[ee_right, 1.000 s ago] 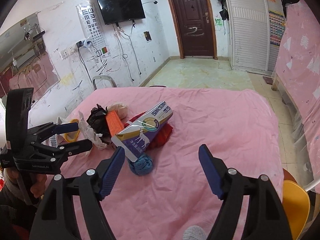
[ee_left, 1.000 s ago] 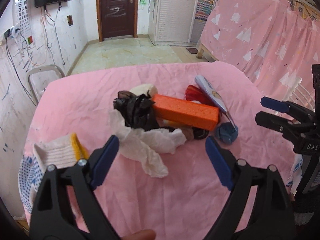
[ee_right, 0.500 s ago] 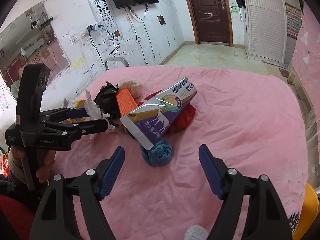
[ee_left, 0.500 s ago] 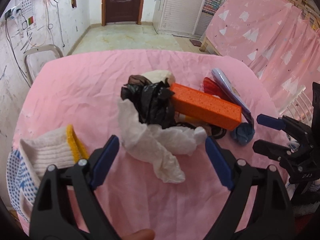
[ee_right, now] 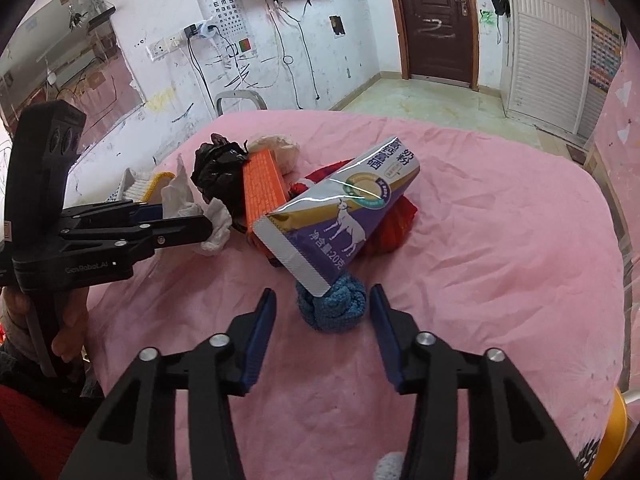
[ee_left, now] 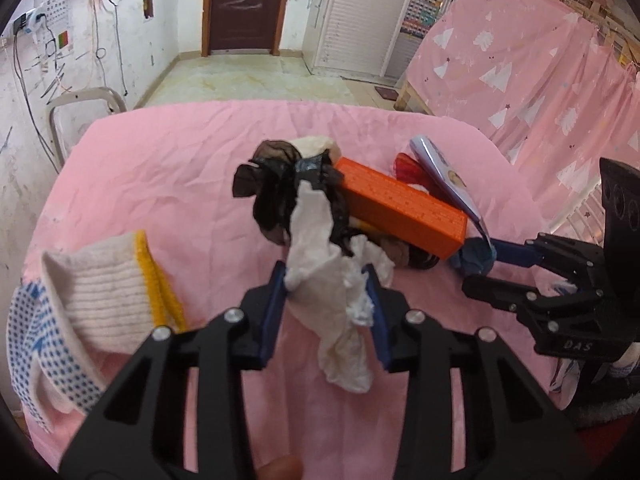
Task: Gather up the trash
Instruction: 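Grasp the white tissue with the left tool while the right tool grasps the blue yarn ball, then carry the tissue and yarn ball to the orange bin and open both tools, then move both open tools back over the bed clutter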
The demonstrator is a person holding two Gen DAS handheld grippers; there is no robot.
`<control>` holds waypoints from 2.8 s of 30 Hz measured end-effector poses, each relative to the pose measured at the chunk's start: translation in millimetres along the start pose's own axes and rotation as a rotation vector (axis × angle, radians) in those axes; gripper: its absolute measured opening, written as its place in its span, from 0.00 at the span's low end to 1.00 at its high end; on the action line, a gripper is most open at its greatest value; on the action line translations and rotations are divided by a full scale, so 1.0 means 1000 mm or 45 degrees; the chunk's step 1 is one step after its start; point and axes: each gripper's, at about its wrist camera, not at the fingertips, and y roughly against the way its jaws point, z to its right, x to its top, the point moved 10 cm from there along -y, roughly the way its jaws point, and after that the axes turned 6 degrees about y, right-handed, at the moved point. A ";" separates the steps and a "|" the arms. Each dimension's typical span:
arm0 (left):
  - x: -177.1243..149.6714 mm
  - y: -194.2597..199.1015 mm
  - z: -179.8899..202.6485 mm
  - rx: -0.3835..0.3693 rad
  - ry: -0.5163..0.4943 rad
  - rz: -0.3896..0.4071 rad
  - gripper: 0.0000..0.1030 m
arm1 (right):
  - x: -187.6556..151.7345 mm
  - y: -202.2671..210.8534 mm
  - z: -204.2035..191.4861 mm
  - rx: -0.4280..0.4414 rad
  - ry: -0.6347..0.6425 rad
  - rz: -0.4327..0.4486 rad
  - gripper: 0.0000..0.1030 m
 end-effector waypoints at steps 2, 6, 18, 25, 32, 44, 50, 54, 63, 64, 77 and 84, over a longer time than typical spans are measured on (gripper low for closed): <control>0.000 0.005 -0.001 0.001 0.008 0.013 0.35 | -0.002 -0.001 0.001 -0.001 0.005 -0.009 0.18; 0.000 0.016 0.000 0.009 0.014 0.038 0.35 | -0.003 0.003 0.001 0.008 0.005 -0.001 0.16; 0.011 0.042 0.030 -0.045 -0.026 0.100 0.35 | -0.010 0.048 -0.004 0.046 0.022 0.075 0.16; 0.022 0.044 0.074 -0.130 -0.114 0.109 0.35 | -0.016 0.088 0.025 -0.007 -0.048 0.172 0.16; 0.023 0.035 0.123 -0.214 -0.203 0.096 0.35 | -0.032 0.120 0.062 -0.084 -0.131 0.222 0.16; 0.015 0.012 0.248 -0.414 -0.410 0.011 0.35 | -0.099 0.174 0.157 -0.323 -0.398 0.270 0.16; 0.003 0.000 0.319 -0.516 -0.513 -0.046 0.35 | -0.145 0.203 0.198 -0.438 -0.528 0.288 0.16; -0.012 -0.013 0.358 -0.537 -0.580 -0.090 0.35 | -0.174 0.214 0.218 -0.482 -0.595 0.288 0.16; -0.038 -0.036 0.414 -0.550 -0.656 -0.187 0.35 | -0.206 0.223 0.240 -0.495 -0.685 0.299 0.16; -0.041 -0.038 0.419 -0.550 -0.660 -0.195 0.35 | -0.209 0.223 0.243 -0.495 -0.692 0.299 0.16; -0.048 -0.044 0.434 -0.558 -0.652 -0.231 0.48 | -0.218 0.232 0.248 -0.521 -0.715 0.332 0.33; -0.041 -0.033 0.421 -0.573 -0.629 -0.197 0.54 | -0.207 0.235 0.243 -0.533 -0.709 0.346 0.46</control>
